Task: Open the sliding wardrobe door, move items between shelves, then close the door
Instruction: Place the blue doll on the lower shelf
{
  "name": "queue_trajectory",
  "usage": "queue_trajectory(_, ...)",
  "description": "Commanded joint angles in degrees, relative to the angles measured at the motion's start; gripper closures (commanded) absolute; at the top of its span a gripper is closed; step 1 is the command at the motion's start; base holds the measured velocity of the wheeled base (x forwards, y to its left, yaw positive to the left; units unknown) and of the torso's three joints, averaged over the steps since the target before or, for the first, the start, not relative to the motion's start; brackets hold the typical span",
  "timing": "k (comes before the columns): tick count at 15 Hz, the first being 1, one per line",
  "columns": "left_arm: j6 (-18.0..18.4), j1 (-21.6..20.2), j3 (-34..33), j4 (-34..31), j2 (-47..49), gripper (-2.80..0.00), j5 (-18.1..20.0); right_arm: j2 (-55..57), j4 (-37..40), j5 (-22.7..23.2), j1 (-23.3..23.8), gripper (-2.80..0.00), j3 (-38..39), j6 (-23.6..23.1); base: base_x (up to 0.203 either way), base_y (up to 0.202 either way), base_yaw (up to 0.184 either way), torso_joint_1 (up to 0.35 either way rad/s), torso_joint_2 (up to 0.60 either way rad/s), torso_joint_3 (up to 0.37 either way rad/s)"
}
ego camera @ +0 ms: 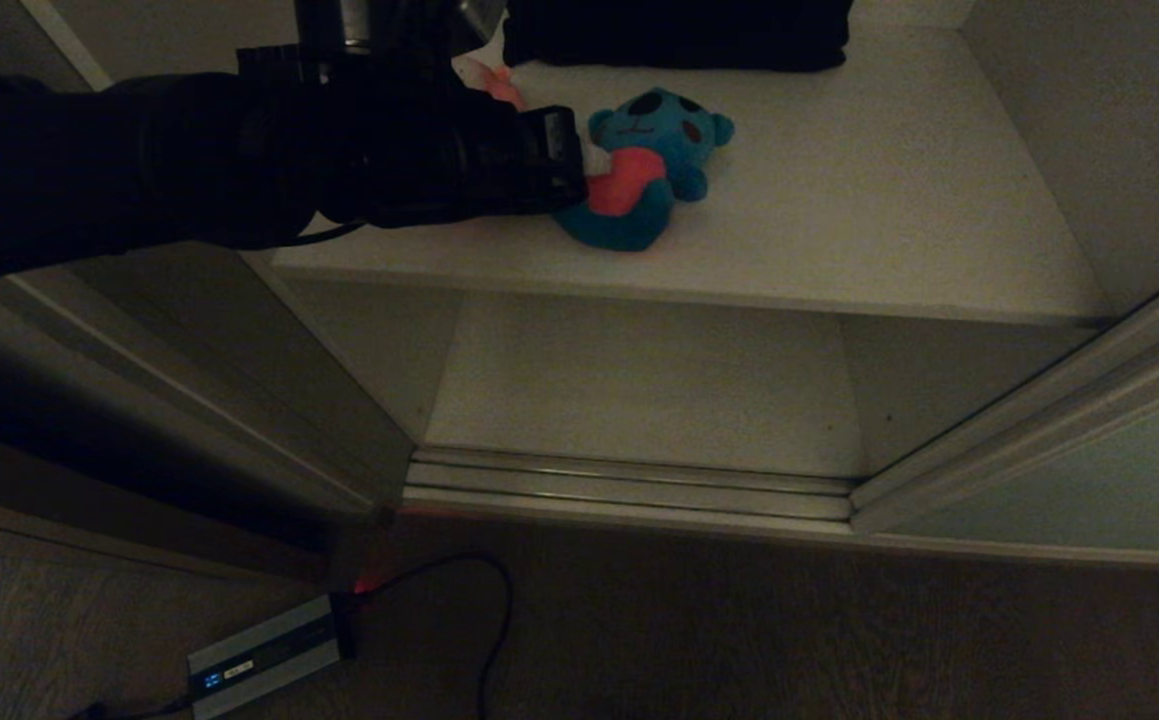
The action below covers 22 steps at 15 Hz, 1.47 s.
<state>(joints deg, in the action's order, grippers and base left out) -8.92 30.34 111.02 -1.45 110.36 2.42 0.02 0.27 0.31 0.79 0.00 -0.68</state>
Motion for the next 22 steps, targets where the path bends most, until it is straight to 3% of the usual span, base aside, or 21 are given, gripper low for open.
queue_trajectory(1, -0.05, -0.02, -0.01, -0.57, -0.06, -2.80, -0.13, 0.06, 0.00, 0.04, 0.00, 0.00, 0.21, -0.02, 0.000, 0.000, 0.000, 0.000, 0.00, 0.000)
queue_trajectory(8, -0.20, -0.11, -0.01, -0.92, 2.20, -2.80, 0.48, 0.01, 0.00, 0.04, 0.00, 0.00, 0.22, -0.02, 0.000, 0.000, 0.000, 0.000, 0.00, 0.000)
queue_trajectory(13, -4.93, -0.10, 0.07, 0.32, 4.81, -2.80, 2.20, -0.02, 0.00, 0.04, 0.00, 0.00, 0.26, -0.02, 0.000, 0.000, 0.000, 0.000, 0.00, 0.000)
queue_trajectory(18, -6.47, -0.02, 0.07, 9.86, 6.53, -2.80, 2.66, 0.06, 0.00, 0.04, 0.00, 0.00, 0.26, -0.02, 0.000, 0.000, 0.000, 0.000, 0.00, 0.000)
queue_trajectory(22, -7.11, 0.37, 0.07, 12.50, 6.27, -2.80, 3.90, 0.06, 0.00, 0.04, 0.00, 0.00, 0.18, -0.02, 0.000, 0.000, 0.000, 0.000, 0.00, 0.000)
